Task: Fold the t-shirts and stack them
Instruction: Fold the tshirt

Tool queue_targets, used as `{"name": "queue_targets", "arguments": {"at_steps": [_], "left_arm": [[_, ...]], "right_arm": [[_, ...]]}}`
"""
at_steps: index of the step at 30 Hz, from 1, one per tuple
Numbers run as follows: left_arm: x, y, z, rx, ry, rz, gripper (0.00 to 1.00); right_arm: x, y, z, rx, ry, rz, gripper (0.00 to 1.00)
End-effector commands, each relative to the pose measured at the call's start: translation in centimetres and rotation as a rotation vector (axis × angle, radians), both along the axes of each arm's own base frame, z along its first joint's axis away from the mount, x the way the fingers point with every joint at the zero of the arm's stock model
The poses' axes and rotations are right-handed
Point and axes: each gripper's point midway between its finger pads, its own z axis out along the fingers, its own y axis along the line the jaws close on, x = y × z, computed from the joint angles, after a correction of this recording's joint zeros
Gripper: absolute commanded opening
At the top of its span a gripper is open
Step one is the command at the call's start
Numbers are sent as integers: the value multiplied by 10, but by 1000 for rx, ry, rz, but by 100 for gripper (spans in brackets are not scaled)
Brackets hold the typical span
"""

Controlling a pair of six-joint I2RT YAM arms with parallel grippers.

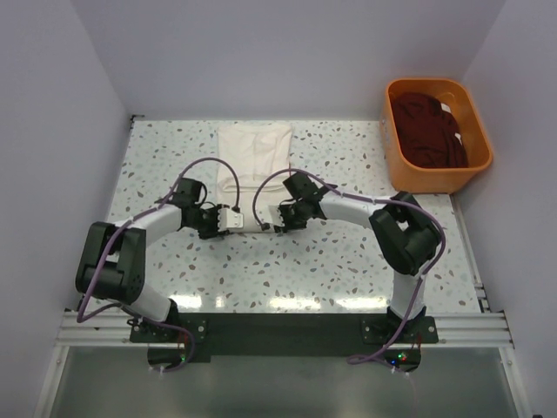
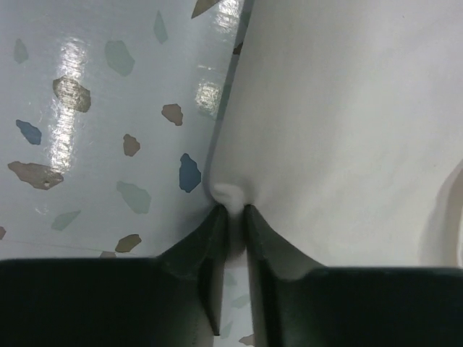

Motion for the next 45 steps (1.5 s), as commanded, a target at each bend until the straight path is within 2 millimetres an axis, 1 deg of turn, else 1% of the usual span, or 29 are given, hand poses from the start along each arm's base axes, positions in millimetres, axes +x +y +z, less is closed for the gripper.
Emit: {"name": "queue_targets", "arguments": {"at_steps": [1, 3, 4, 5, 6, 7, 10, 11, 12, 17, 20, 21, 22, 23, 24, 25, 26, 27, 28, 29, 30, 31, 32, 34, 36, 39, 43, 44, 45], "left_arm": [[7, -2, -7, 31, -30, -37, 32], [14, -4, -2, 21, -37, -26, 14], [16, -7, 3, -6, -18, 13, 0], [21, -9, 11, -26, -12, 35, 0], [30, -12, 28, -51, -10, 47, 0], [32, -15, 43, -101, -2, 63, 0], [50, -15, 89, -170, -49, 94, 0], [52, -15, 99, -175, -68, 89, 0], [56, -15, 112, -177, -89, 83, 0], [55, -17, 145, -191, -146, 58, 0], [45, -17, 158, -192, -145, 40, 0], [38, -17, 161, -193, -130, 37, 0], [27, -16, 167, -194, -123, 27, 0], [26, -16, 172, -196, -147, 15, 0], [14, -16, 171, -191, -121, 7, 0], [6, -15, 179, -193, -140, -4, 0], [-3, -15, 178, -191, -131, -11, 0], [-15, -13, 175, -186, -102, -15, 0], [-26, -14, 181, -188, -119, -36, 0], [-42, -14, 173, -183, -74, -43, 0], [-51, -15, 172, -188, -60, -52, 0], [-67, -22, 177, -208, -54, -80, 0], [-89, -23, 171, -209, 15, -93, 0], [-116, -33, 182, -247, 41, -127, 0], [-132, -36, 191, -262, 60, -131, 0], [-131, -35, 204, -265, 46, -103, 0], [-105, -35, 206, -230, 55, -65, 0], [-95, -37, 213, -235, 26, -68, 0], [-87, -38, 210, -227, 34, -61, 0]], "right_arm": [[8, -6, -15, -48, -58, 2, 15], [13, -4, -11, -37, -72, -21, 1], [16, -1, -5, -26, -76, -33, 0], [20, 0, 4, -11, -84, -49, 0], [20, -1, 12, -1, -65, -76, 0], [28, 7, 32, 45, -71, -81, 0], [42, 10, 87, 131, -91, -128, 0], [47, 7, 99, 152, -95, -140, 0], [50, 7, 120, 176, -113, -144, 0], [51, 0, 158, 208, -141, -137, 0], [40, -5, 174, 212, -136, -123, 0], [31, -9, 175, 204, -112, -116, 0], [22, -14, 185, 209, -109, -114, 0], [18, -15, 189, 219, -114, -108, 0], [6, -20, 187, 210, -82, -106, 0], [-3, -21, 188, 217, -64, -96, 0], [-14, -25, 198, 231, -68, -88, 0], [-29, -31, 188, 209, -23, -91, 0], [-40, -32, 186, 207, -1, -82, 0], [-52, -37, 193, 220, -4, -77, 0], [-69, -45, 177, 189, 52, -79, 0], [-81, -48, 176, 187, 69, -76, 0], [-97, -49, 174, 184, 103, -59, 0], [-121, -54, 181, 211, 122, -60, 0], [-139, -56, 193, 243, 137, -61, 0], [-143, -58, 198, 242, 151, -73, 0], [-130, -59, 187, 198, 165, -73, 0], [-127, -58, 187, 199, 167, -69, 0], [-122, -55, 192, 210, 166, -64, 0]]}}
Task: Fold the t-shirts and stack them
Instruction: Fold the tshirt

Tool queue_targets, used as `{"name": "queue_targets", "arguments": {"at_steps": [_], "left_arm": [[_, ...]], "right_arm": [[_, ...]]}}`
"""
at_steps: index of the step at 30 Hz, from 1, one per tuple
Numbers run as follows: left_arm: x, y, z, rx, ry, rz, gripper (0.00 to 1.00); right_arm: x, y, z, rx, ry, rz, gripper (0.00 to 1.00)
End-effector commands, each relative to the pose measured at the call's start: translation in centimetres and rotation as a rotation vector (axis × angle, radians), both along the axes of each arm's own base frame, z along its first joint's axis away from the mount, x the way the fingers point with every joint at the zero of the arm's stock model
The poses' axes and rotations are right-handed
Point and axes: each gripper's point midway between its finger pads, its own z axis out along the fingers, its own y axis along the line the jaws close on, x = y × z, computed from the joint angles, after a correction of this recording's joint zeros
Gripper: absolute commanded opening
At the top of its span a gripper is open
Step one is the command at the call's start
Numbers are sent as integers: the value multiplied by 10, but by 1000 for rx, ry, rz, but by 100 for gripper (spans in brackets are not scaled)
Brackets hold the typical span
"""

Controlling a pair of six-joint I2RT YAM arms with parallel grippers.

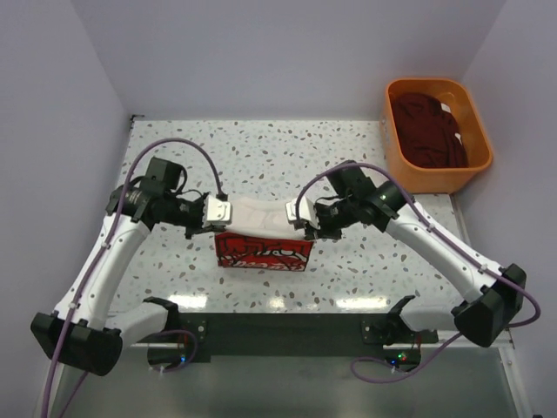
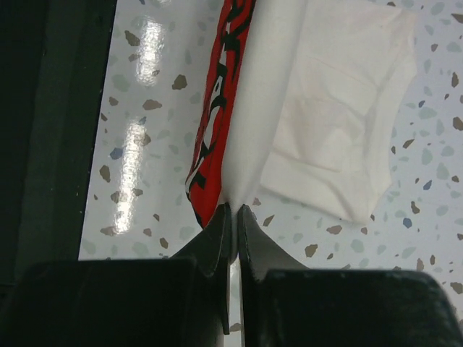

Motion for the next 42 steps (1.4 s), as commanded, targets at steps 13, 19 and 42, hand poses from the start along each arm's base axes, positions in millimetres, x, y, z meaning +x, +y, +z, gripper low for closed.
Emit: {"name": "queue_targets", "arguments": {"at_steps": [13, 19, 42], "left_arm": [[99, -1, 5, 33, -30, 12, 0], [130, -1, -4, 37, 14, 6, 0], [244, -6, -85, 65, 110, 106, 0]], "right_arm": [[73, -6, -4, -55, 81, 5, 0], [104, -6, -14, -78, 121, 26, 0], [221, -9, -96, -146, 184, 6, 0]]}}
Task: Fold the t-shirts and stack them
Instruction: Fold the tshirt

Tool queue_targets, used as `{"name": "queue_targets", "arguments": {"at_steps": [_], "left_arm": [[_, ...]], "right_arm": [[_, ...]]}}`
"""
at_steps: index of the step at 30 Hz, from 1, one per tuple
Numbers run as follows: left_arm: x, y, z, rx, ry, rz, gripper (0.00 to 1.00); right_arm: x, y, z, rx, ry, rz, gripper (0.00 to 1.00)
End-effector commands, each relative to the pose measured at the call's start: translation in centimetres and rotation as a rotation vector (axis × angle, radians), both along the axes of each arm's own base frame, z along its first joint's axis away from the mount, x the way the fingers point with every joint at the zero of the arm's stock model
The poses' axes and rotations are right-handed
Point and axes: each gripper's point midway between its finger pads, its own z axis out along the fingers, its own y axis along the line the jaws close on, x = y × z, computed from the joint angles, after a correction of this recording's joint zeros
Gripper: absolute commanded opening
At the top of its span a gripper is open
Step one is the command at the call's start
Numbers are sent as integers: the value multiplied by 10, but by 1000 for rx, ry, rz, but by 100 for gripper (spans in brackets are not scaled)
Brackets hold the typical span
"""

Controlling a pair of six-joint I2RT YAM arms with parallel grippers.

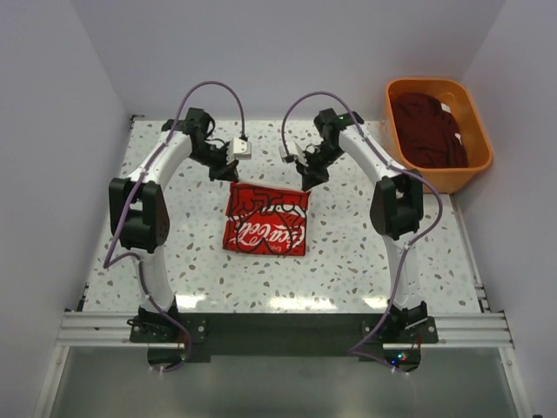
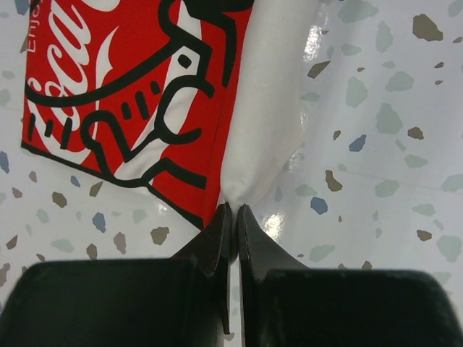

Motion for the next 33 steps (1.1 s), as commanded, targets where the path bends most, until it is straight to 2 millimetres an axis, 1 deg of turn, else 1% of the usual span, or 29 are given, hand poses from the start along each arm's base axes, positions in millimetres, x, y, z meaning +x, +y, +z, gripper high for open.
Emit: {"name": "queue_targets", "arguments": {"at_steps": [1, 2, 3, 4, 7, 9, 10, 11, 14, 16, 18, 19, 22, 23, 24, 25, 26, 27, 28, 29, 30, 31, 32, 33], "left_arm": [[35, 4, 1, -10, -68, 51, 0], [37, 5, -9, -7, -42, 69, 0], [40, 7, -14, -3, -40, 76, 0], [44, 8, -20, -1, -44, 82, 0], [52, 14, -40, 15, -36, 119, 0], [55, 21, -57, 37, -13, 147, 0], [54, 23, -64, 46, 1, 149, 0], [56, 25, -74, 57, 15, 160, 0], [57, 31, -88, 68, 37, 181, 0], [55, 33, -93, 76, 40, 181, 0], [53, 32, -93, 76, 41, 171, 0], [50, 32, -94, 75, 49, 165, 0], [45, 29, -84, 56, 43, 143, 0], [44, 27, -71, 39, 27, 141, 0], [43, 27, -63, 31, 19, 139, 0], [36, 27, -56, 24, 34, 135, 0], [33, 26, -38, 8, 10, 129, 0], [27, 24, -30, -13, 17, 123, 0], [17, 24, -24, -18, 35, 118, 0], [11, 23, -7, -31, 14, 112, 0], [0, 21, -3, -43, 38, 105, 0], [-5, 21, 3, -49, 37, 105, 0], [-10, 21, 15, -55, 15, 100, 0], [-20, 21, 15, -57, 37, 97, 0]], "right_arm": [[17, 0, -4, 0, -50, 10, 0], [27, 2, -9, 1, -72, -8, 0], [33, 2, -17, -10, -78, -18, 0], [37, 3, -22, -10, -82, -29, 0], [63, 12, -31, 11, -128, -101, 0], [71, 15, -36, 13, -133, -129, 0], [72, 17, -42, 6, -127, -139, 0], [74, 19, -42, 6, -126, -142, 0], [74, 22, -48, 4, -101, -175, 0], [69, 28, -48, 7, -84, -174, 0], [59, 32, -45, 11, -55, -170, 0], [53, 31, -46, 1, -34, -164, 0], [39, 32, -35, 2, -18, -146, 0], [34, 34, -23, 22, -22, -137, 0], [31, 35, -18, 28, -22, -131, 0], [27, 35, -11, 36, -25, -123, 0], [25, 35, -4, 47, -29, -116, 0], [20, 39, 11, 77, -42, -102, 0], [16, 39, 17, 85, -43, -91, 0], [15, 38, 22, 92, -45, -87, 0], [8, 39, 32, 104, -48, -67, 0], [4, 39, 35, 106, -48, -53, 0], [2, 38, 41, 114, -57, -40, 0], [-1, 38, 44, 117, -57, -33, 0]]}}
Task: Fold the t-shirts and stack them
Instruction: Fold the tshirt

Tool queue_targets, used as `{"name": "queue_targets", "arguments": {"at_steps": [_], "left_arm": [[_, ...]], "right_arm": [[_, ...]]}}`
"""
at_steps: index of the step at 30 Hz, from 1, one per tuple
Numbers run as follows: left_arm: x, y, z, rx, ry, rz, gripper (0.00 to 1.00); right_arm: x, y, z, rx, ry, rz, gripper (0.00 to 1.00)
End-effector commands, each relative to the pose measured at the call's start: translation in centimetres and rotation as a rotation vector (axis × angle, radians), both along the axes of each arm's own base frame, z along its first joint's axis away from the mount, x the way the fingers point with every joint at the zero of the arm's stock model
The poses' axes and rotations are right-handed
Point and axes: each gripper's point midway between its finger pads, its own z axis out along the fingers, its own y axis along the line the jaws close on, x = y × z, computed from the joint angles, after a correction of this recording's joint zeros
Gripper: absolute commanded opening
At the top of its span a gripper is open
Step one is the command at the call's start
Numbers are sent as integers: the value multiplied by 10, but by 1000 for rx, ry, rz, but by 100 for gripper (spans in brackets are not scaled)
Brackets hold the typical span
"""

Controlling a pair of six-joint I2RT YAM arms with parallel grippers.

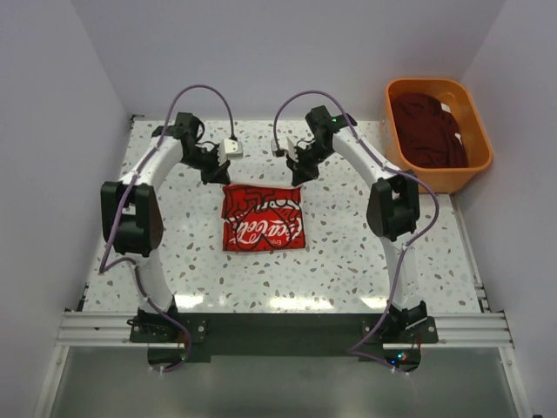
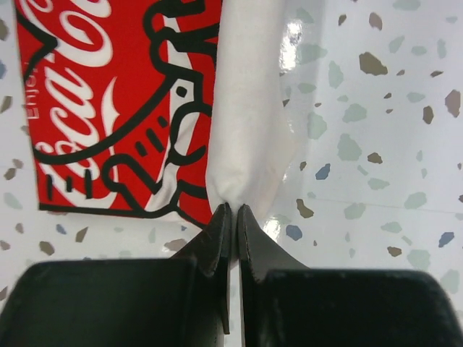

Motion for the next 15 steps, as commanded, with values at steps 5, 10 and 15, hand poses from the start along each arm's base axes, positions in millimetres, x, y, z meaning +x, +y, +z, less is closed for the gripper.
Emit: {"name": "queue_targets", "arguments": {"at_steps": [5, 10, 15], "left_arm": [[-46, 2, 55, -56, -5, -22, 0], [-31, 12, 39, -19, -21, 45, 0], [4, 18, 12, -21, -7, 137, 0]], "right_arm": [[-35, 8, 65, 104, -65, 145, 0], [-14, 13, 47, 84, -86, 134, 0], [15, 11, 7, 5, -116, 114, 0]]}}
